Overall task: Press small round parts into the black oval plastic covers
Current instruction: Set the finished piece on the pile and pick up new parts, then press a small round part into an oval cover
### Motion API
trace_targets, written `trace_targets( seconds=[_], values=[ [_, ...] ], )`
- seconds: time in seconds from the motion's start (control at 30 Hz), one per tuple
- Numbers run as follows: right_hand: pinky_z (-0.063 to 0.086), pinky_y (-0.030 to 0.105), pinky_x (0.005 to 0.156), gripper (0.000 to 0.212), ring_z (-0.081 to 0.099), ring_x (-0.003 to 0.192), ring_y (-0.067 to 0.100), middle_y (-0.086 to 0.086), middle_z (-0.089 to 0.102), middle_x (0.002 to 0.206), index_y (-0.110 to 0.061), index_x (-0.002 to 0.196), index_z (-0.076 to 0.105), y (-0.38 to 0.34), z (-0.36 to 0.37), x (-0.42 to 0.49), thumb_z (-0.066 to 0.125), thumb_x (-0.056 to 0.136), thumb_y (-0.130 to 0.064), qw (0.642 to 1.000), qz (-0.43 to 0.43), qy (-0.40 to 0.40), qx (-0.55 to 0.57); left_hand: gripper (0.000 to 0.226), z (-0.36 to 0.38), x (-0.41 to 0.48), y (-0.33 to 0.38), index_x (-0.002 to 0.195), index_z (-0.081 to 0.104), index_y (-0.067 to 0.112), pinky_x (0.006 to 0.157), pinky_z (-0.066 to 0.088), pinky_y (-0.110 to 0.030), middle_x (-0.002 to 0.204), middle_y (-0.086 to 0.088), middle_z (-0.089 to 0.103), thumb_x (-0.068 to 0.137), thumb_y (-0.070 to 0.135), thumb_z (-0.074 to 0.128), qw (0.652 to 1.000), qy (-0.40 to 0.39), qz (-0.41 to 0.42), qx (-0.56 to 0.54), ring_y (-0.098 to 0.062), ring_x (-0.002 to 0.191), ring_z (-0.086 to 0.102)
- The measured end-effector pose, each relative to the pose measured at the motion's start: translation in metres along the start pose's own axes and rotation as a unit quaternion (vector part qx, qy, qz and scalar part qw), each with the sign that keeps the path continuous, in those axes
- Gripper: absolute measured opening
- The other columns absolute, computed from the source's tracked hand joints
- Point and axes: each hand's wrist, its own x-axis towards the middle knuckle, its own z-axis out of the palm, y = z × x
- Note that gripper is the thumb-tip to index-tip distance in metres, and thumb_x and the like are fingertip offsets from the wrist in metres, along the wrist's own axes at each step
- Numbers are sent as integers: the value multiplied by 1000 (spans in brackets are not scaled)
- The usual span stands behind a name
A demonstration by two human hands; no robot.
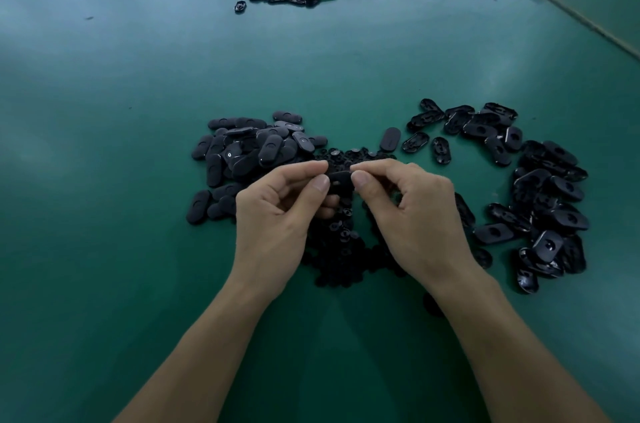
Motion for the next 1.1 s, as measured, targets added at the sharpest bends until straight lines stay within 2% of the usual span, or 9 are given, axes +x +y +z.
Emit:
trace_targets(
  seconds=[0.13,0.23,0.47,0.57,0.63,0.73,0.8,0.97,1.1],
  values=[
    [45,33,91,25,54,99,16,-5,67,104,-20,119,69,1,0,-1,58,99,-30,992,-10,-35,-123,13,0,1,1,100,72,13,67,57,-21,83,-3,76,93,4,66,1000,19,-3,-18,-16,74,73],
    [44,34,92,29,50,102,17,-5,62,104,-25,121,67,-1,0,-2,60,96,-36,980,-8,-94,-174,14,1,1,1,99,72,13,67,57,-21,81,-3,75,93,3,66,1000,20,-2,-17,-15,74,73],
    [43,31,88,13,53,97,16,-6,63,97,-23,104,72,1,2,-1,62,96,-29,983,-2,-96,-158,14,0,0,0,100,72,15,69,57,-21,83,-3,75,93,4,66,1000,10,0,-8,-15,75,73],
    [46,34,83,10,56,89,17,-6,66,92,-20,100,68,0,2,-2,59,99,-24,989,-17,-60,-134,15,0,0,0,100,72,14,70,57,-21,84,-3,76,93,2,66,1000,17,-2,-8,-15,76,73],
    [50,35,73,8,60,80,16,-6,67,85,-19,99,63,0,2,-2,56,101,-22,995,-19,-26,-92,17,1,0,0,100,72,15,70,57,-21,85,-3,76,92,1,67,1000,22,-1,-4,-16,78,73],
    [43,14,60,4,59,68,3,-8,66,78,-18,98,60,-2,0,-2,57,100,-18,999,-17,19,-33,18,0,0,0,100,72,15,71,57,-22,86,-4,76,92,1,68,1000,21,2,4,-17,79,74],
    [39,6,61,5,58,69,0,-12,65,77,-16,93,63,-4,-1,-3,63,95,-12,999,-20,44,-7,18,0,0,-1,101,72,16,71,57,-22,86,-4,76,91,1,68,1000,17,3,7,-18,79,74],
    [41,5,68,8,61,74,0,-16,64,76,-18,87,66,-7,-1,-4,71,89,-13,997,-14,69,38,18,0,0,-1,100,73,17,71,57,-21,86,-4,75,91,2,69,1000,12,1,15,-17,78,73],
    [42,3,73,18,60,80,-4,-20,63,82,-17,107,70,-5,0,-4,71,90,-13,998,-1,62,31,18,0,0,-1,100,73,16,71,57,-21,86,-4,75,91,1,69,1000,9,-2,15,-16,78,73]
  ],
)
